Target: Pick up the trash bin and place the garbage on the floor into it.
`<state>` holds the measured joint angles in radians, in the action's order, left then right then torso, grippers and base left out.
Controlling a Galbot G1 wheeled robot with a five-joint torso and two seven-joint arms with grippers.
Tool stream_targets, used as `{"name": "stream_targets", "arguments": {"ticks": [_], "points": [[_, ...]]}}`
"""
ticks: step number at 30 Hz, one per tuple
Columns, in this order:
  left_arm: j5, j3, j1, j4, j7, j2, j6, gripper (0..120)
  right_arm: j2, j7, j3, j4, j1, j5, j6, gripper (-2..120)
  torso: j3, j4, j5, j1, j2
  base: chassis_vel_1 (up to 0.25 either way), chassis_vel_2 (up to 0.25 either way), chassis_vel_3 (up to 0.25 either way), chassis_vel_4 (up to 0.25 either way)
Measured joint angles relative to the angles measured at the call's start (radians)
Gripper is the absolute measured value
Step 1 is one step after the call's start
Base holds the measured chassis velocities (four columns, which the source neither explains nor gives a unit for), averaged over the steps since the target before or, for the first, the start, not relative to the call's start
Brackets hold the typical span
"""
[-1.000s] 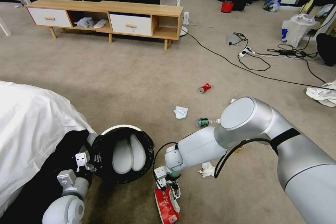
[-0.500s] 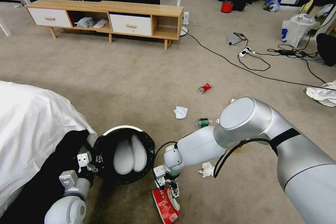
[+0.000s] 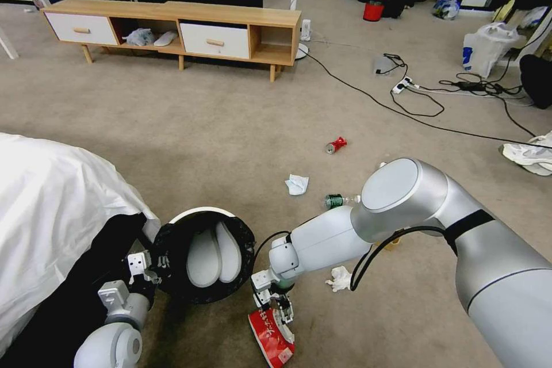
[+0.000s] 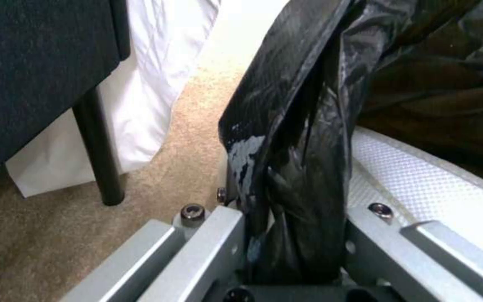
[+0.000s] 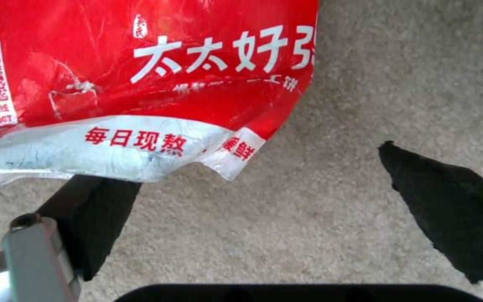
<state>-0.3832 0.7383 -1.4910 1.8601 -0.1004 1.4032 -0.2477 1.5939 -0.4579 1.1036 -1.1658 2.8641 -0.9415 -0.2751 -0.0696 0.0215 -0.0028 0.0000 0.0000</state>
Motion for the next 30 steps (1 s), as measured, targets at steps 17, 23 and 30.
{"name": "stream_targets", "arguments": {"ticks": [17,23,30], "points": [[0.013,-0.002,0.009,-0.022,-0.003,0.009,0.004,0,0.006,-0.012,0.01,0.016,0.007,0.019,0.013,96,0.0,-0.0001,0.0001,0.0,0.0,0.0,0.0,0.0,0.0],[0.014,-0.001,0.01,-0.024,-0.004,0.01,0.005,0,0.01,-0.018,0.011,0.014,0.004,0.027,0.011,98,0.0,0.0002,0.0001,0.0,0.0,0.0,0.0,0.0,0.0],[0.014,0.002,0.009,-0.024,-0.006,0.009,0.005,0,0.014,-0.021,0.011,0.017,-0.001,0.027,0.01,99,0.0,0.0002,0.0,0.0,0.0,0.0,0.0,0.0,0.0]]}}
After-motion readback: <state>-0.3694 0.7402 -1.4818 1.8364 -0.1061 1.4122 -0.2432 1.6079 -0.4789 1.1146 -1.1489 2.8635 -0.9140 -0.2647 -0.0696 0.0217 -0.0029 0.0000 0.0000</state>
